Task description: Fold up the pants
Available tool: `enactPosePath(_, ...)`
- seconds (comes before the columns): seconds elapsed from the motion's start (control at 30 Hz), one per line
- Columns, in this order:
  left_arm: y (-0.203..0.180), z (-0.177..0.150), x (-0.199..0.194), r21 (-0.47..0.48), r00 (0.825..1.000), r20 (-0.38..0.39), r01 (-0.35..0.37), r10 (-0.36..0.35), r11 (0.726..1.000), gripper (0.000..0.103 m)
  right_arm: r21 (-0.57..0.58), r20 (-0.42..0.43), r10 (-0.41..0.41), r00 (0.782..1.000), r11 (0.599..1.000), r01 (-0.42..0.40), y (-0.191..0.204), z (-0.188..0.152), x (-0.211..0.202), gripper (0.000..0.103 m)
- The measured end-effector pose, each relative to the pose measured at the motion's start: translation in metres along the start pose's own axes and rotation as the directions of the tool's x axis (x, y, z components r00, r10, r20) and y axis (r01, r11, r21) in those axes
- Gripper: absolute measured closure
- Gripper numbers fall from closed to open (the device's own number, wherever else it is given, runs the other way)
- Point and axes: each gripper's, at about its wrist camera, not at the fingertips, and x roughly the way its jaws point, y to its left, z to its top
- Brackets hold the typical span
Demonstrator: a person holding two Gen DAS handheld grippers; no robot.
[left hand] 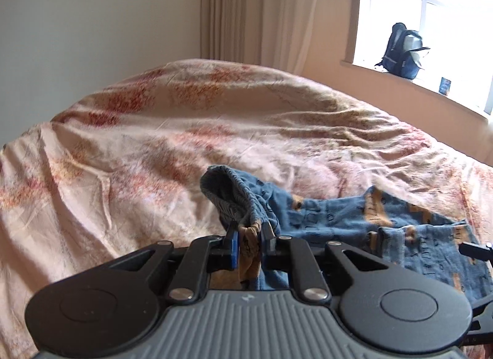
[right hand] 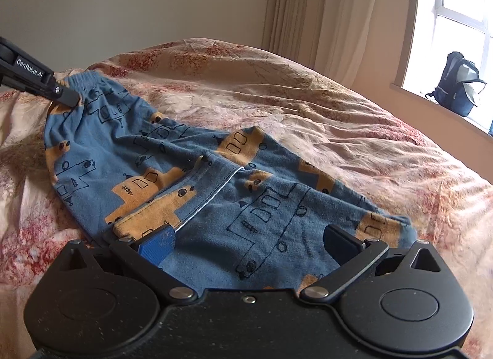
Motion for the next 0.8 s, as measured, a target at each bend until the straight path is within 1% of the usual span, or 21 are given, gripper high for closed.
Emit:
enactPosePath(0.07,-0.021,0.005,-0.016,0.055,0.998,0.050,0.026,-0.028,0.998,0.089,-0.055,0.007,0.000,1.000,0.998,0.000,-0.012,0.009,-0.009,0.001)
enactPosePath(0.13,-0.045,0.009,-0.029,0.098,0.995,0.074,0.057,-0.064,0.994,0.089,-0.080,-0.002,0.008,1.000,0.997,-0.008,-0.025,0.014,-0.019,0.001)
enactPosePath(0.23,-0.079,0.012,-0.038,0.171,0.991,0.078,0.092,-0.107,0.981,0.089,-0.103,-0.020,0.003,1.000,0.995,-0.005,-0.051,0.020,-0.039,0.001)
enactPosePath(0.33,-0.119,0.012,-0.044,0.251,0.987,0.070,0.121,-0.143,0.960,0.089,-0.101,-0.033,-0.029,0.999,0.995,0.026,-0.081,0.017,-0.063,0.001)
enactPosePath(0.4,-0.144,0.011,-0.044,0.292,0.986,0.055,0.138,-0.160,0.946,0.089,-0.077,-0.043,-0.055,0.998,0.996,0.051,-0.102,0.013,-0.076,0.001)
enactPosePath(0.53,-0.198,-0.003,-0.034,0.367,0.984,0.012,0.160,-0.177,0.916,0.089,-0.003,-0.046,-0.115,0.992,0.993,0.115,-0.141,-0.005,-0.093,0.001)
enactPosePath(0.63,-0.232,-0.017,-0.023,0.387,0.981,-0.034,0.189,-0.191,0.902,0.089,0.079,-0.048,-0.155,0.987,0.984,0.159,-0.167,-0.017,-0.090,0.001)
enactPosePath(0.7,-0.252,-0.028,-0.015,0.414,0.979,-0.050,0.202,-0.200,0.887,0.088,0.108,-0.036,-0.159,0.987,0.981,0.162,-0.178,-0.023,-0.087,0.001)
enactPosePath(0.73,-0.261,-0.034,-0.012,0.437,0.977,-0.055,0.209,-0.205,0.875,0.087,0.121,-0.031,-0.165,0.986,0.978,0.168,-0.184,-0.025,-0.083,0.001)
enactPosePath(0.77,-0.273,-0.044,-0.007,0.474,0.975,-0.077,0.221,-0.210,0.852,0.083,0.130,-0.030,-0.165,0.986,0.977,0.168,-0.187,-0.027,-0.081,0.001)
enactPosePath(0.8,-0.280,-0.052,-0.002,0.497,0.974,-0.096,0.227,-0.208,0.838,0.075,0.143,-0.028,-0.157,0.987,0.977,0.160,-0.191,-0.029,-0.079,0.001)
